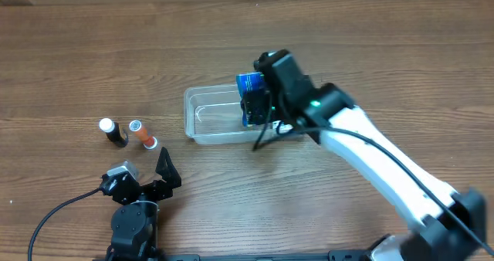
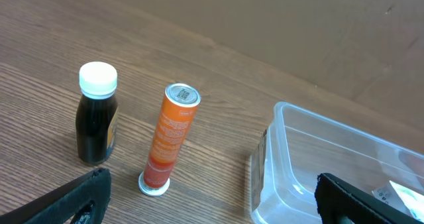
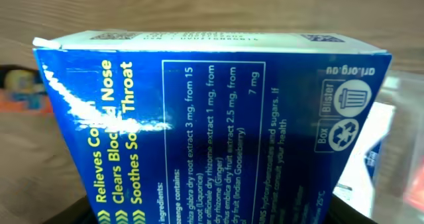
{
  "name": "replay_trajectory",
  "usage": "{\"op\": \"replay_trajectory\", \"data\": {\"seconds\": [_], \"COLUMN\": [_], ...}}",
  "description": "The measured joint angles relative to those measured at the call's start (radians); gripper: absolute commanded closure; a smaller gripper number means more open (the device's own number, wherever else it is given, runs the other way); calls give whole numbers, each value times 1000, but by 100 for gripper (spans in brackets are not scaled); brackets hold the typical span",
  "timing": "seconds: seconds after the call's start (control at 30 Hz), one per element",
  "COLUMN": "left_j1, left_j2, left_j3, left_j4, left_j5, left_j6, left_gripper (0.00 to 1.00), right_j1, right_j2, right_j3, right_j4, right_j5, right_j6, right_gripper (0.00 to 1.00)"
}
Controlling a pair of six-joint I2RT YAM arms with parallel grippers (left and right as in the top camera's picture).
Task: Pack container
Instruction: 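Place the blue box into the container beside the white box, then return the right gripper and grasp the red Panadol box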
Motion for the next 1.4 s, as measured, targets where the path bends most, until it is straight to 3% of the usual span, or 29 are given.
{"op": "replay_trajectory", "data": {"seconds": [0.17,0.47,0.63,0.8,0.9,1.0,1.2,1.4], "left_j1": [0,0,0,0,0,0,0,0], "left_j2": [0,0,0,0,0,0,0,0], "left_j3": [0,0,0,0,0,0,0,0], "left_j4": [0,0,0,0,0,0,0,0], "left_j5": [0,0,0,0,0,0,0,0], "left_j6": [0,0,0,0,0,0,0,0], "left_gripper": [0,0,0,0,0,0,0,0], "right_j1": [-8,-8,-8,-19,-31,-127,-557,-569], "right_j2": [202,272,240,91,79,80,126,247], "right_j3": [-6,-6,89,187,197,197,195,-14], "right_j4": [72,100,-25,-97,-132,-172,-318,-169], "right_j5": [26,62,72,77,101,113,16,-34], "right_j6": [70,118,107,84,72,66,-48,-89], "right_gripper": [39,27,11,12,5,0,5,6]}}
